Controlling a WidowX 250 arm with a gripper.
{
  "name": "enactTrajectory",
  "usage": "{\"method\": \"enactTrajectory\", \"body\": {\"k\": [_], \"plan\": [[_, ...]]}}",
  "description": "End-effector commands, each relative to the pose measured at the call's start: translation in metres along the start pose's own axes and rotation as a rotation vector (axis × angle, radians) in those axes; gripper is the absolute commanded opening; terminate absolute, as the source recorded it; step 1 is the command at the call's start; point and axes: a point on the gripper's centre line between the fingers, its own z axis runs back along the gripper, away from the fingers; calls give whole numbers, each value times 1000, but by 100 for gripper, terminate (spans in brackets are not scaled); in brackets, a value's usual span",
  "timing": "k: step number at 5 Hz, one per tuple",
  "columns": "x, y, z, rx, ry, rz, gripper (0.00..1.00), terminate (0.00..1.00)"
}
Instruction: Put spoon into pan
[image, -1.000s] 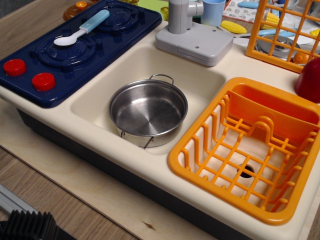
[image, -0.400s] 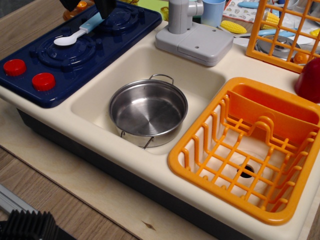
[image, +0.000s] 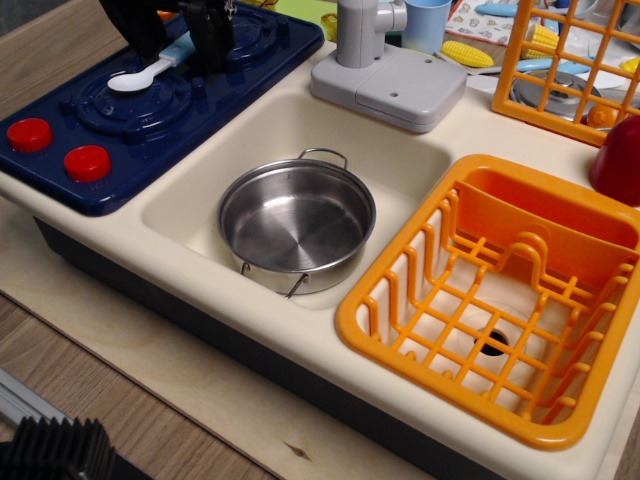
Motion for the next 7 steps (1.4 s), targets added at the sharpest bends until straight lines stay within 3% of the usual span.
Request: {"method": "enactTrajectory", "body": {"k": [1, 3, 5, 6, 7], "plan": [[4, 8, 3, 25, -36, -3, 0, 0], [7, -2, 15, 62, -11, -7, 0, 0], [10, -31, 40, 171, 9, -16, 0, 0], [-2, -55, 55, 174, 36, 80, 0, 0], [-23, -71, 54, 166, 20, 188, 0, 0]]}}
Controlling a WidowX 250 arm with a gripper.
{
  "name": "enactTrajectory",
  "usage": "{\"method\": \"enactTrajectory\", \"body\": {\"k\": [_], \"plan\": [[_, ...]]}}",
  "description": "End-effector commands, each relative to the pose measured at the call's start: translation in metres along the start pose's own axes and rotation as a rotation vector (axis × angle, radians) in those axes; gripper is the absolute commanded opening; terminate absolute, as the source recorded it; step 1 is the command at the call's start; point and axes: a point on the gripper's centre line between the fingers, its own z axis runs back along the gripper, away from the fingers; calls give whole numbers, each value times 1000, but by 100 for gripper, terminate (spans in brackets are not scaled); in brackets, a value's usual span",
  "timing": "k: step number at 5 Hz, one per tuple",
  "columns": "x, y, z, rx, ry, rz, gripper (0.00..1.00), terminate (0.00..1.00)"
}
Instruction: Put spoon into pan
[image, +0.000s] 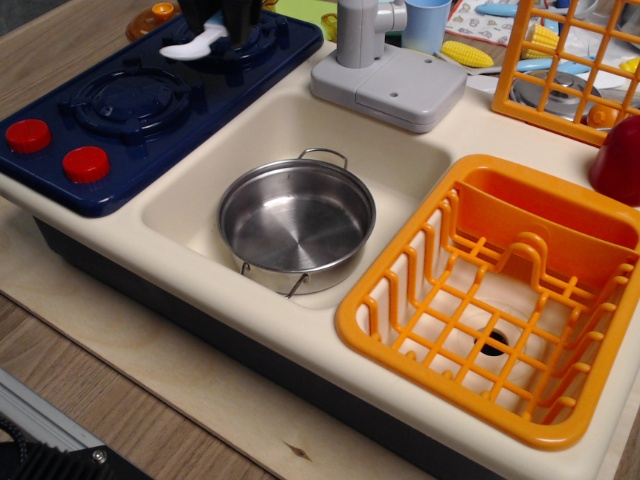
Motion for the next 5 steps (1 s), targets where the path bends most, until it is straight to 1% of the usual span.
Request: {"method": "enactTrajectory", "body": {"k": [1, 2, 3, 4, 5], "plan": [[-25, -17, 3, -59, -70, 115, 0, 0], [-37, -35, 1, -61, -75, 130, 0, 0], [-40, -36, -3, -97, -80, 133, 100, 0], [-40, -35, -3, -111, -82, 103, 100, 0], [-40, -35, -3, -111, -82, 103, 100, 100]]}}
